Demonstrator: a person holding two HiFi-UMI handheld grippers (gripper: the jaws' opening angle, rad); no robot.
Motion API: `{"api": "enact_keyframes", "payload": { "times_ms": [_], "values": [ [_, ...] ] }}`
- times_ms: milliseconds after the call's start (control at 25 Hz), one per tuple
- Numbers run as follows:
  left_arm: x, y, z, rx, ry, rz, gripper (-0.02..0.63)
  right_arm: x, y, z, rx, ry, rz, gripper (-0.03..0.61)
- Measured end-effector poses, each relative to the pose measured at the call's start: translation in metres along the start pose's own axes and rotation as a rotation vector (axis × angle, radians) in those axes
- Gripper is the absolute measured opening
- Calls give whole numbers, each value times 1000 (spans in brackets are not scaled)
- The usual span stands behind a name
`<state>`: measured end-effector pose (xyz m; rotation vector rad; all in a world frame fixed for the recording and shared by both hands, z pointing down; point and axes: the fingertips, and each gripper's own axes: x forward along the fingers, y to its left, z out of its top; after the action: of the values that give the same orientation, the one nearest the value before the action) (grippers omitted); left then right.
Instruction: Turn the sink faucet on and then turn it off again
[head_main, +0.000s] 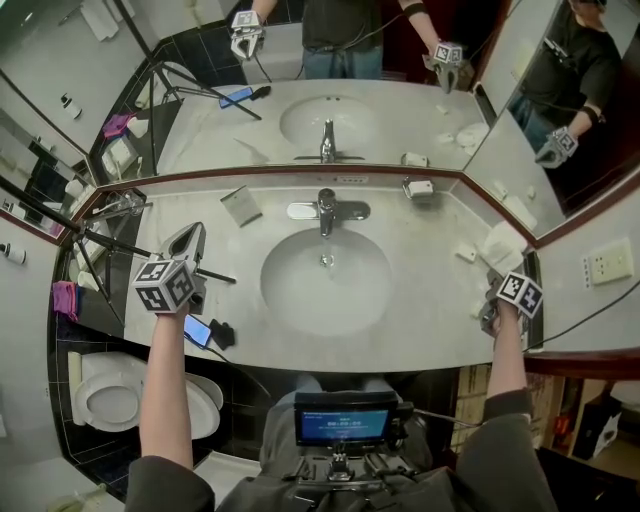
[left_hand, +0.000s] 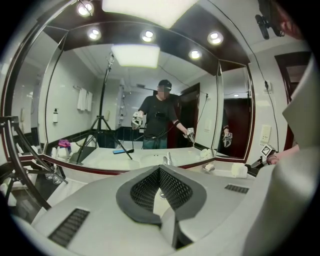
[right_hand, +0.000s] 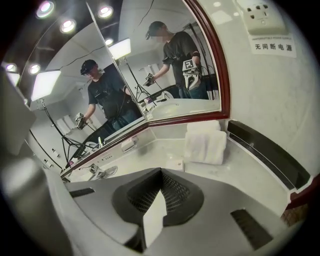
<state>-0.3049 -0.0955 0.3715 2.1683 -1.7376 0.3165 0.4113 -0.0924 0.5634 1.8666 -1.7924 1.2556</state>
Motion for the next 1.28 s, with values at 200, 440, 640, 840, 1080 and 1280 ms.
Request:
{"api": "enact_keyframes", "payload": {
  "times_ms": [200, 440, 640, 840, 1080, 1280],
  "values": [
    [0, 0, 0, -27, -17, 7, 0, 0, -5, -3, 8, 0, 3, 6],
    [2, 2, -6, -25, -9, 3, 0, 2, -9, -2, 9, 1, -5, 6],
    [2, 2, -4, -26, -11, 11, 0, 5, -8, -1, 10, 2, -5, 6],
    [5, 0, -7, -32, -10, 11, 0, 16, -5, -3, 7, 14, 11, 6],
    [18, -10, -9, 14, -14, -61, 106, 20, 3, -6, 15, 28, 27, 6],
    [43, -32, -29, 116, 29, -147, 197, 21, 5, -9, 20, 31, 39, 6]
  ]
}}
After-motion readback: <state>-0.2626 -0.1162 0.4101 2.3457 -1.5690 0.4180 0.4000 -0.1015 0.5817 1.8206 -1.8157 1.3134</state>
